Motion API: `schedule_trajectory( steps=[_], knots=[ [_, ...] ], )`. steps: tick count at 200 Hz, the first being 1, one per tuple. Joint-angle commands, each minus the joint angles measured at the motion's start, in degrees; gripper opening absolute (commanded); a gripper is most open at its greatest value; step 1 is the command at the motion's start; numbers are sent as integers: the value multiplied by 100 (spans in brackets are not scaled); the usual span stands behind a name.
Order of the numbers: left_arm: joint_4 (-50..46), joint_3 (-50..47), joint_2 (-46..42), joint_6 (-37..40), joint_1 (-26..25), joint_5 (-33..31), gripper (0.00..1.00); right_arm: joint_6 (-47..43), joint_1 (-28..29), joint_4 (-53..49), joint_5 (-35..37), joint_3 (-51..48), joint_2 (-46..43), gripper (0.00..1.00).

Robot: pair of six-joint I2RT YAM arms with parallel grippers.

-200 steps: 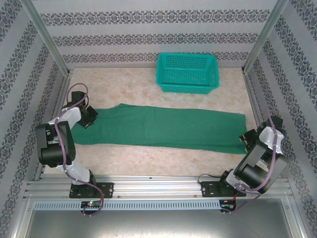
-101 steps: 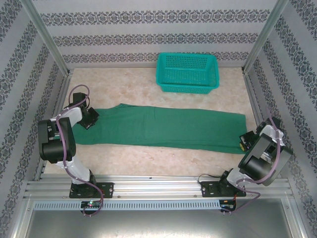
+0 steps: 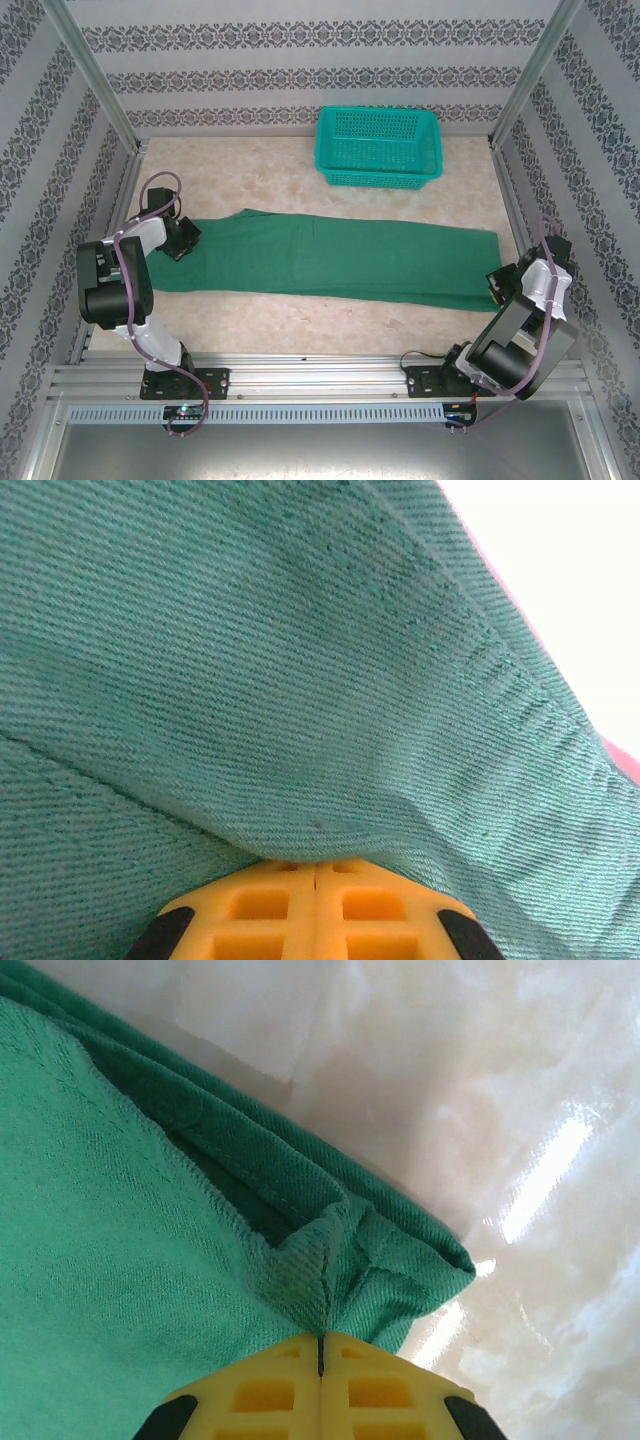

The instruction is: Roll up the long pants

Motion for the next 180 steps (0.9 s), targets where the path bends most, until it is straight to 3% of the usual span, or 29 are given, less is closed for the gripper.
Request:
schedule_trajectory(
  steps=[1,18,34,180],
  knots=[
    [-24,-19,-102,92,38,-162,0,61,-92,-307,145,200,-49,13],
    [-87,10,-159,102,38,-214,0,43,-108,-394,122,298,-99,38],
    [-105,25,-216,111,38,-253,0,8,-126,-348,90,283,-64,49],
    [332,301,555,76,47,-8,0,-188,-142,30,133,323,1317,55]
  ],
)
